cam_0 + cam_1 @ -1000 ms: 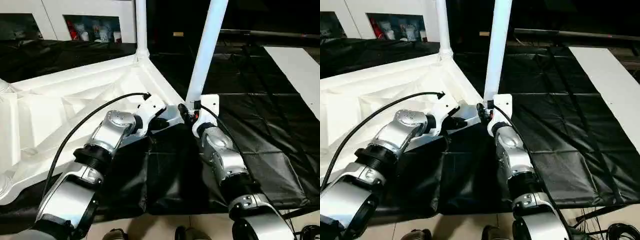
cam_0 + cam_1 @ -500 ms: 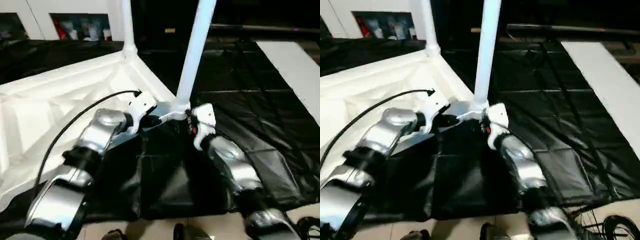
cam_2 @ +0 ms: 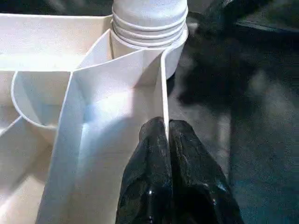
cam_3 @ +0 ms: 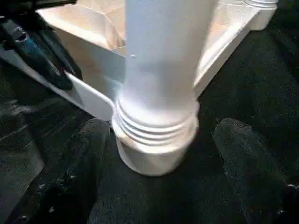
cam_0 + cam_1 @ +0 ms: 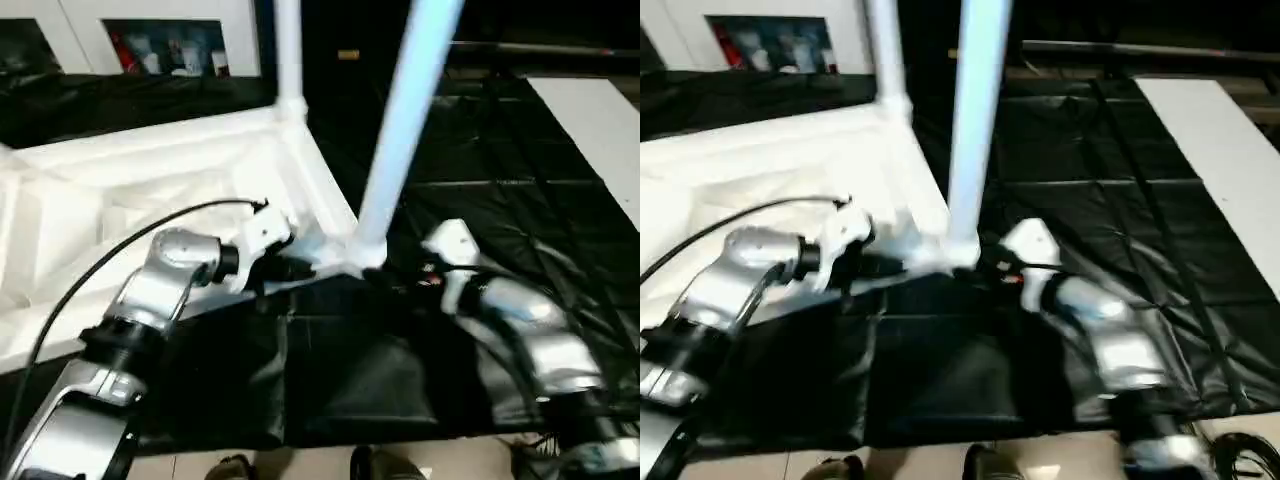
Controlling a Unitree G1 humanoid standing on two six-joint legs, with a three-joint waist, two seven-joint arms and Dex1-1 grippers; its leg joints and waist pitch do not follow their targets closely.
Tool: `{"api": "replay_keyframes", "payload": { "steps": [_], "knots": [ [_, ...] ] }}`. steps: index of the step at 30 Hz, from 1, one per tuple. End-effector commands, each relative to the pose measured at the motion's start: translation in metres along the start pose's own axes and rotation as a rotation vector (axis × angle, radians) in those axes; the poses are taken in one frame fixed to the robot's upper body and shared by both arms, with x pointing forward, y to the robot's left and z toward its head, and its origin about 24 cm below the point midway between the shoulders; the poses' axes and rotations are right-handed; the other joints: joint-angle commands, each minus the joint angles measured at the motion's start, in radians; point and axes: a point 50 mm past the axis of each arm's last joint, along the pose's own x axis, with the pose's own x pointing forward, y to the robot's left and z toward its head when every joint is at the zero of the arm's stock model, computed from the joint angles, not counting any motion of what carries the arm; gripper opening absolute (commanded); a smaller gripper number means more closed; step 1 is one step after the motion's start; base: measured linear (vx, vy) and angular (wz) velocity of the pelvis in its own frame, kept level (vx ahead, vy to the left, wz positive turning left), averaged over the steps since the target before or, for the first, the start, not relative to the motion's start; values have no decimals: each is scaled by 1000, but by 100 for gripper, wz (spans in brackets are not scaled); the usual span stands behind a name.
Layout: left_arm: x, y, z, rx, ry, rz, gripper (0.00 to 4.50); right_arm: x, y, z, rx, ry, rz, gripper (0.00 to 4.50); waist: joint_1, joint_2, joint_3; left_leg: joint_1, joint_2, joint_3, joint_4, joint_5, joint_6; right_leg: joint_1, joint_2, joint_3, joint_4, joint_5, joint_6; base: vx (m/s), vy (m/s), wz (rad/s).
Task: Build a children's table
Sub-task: Rotate leg to tighten
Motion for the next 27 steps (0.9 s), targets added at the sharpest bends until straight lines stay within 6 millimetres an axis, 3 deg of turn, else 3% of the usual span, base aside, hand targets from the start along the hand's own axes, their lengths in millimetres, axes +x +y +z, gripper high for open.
{"api": "replay_keyframes", "payload": {
  "steps": [1,7,10,15,20,27],
  "knots": [
    [5,-14,-19,-59,36,-92,0,-5,0,3,9,-17,34,378,2,-7,-50,3,13,10,-54,-142,89,63,-50,33,-61,-114,-244,0,0,0],
    [2,-24,-16,-30,22,-188,0,2,13,-2,-9,19,167,378,1,-3,-56,3,11,12,-47,-76,110,66,-46,32,-48,3,-272,0,0,0],
    [1,-26,-16,-31,24,-200,0,9,15,-3,-27,29,176,378,7,-3,-56,6,14,14,-47,-79,116,63,-48,31,-47,6,-282,0,0,0],
    [0,-27,-16,-28,28,-202,0,16,15,-4,-49,49,193,378,8,-5,-54,6,12,13,-48,-108,94,64,-48,32,-50,-51,-271,0,0,0],
    [-1,-27,-15,-28,30,-201,0,18,14,-3,-35,38,207,378,9,-4,-63,6,10,13,-43,-50,115,70,-46,32,-38,48,-284,0,0,0],
    [-1,-28,-16,-28,34,-198,0,19,12,-4,-32,32,208,319,10,-3,-67,5,10,13,-39,-43,128,73,-47,31,-34,65,-298,0,0,0]
  ]
}}
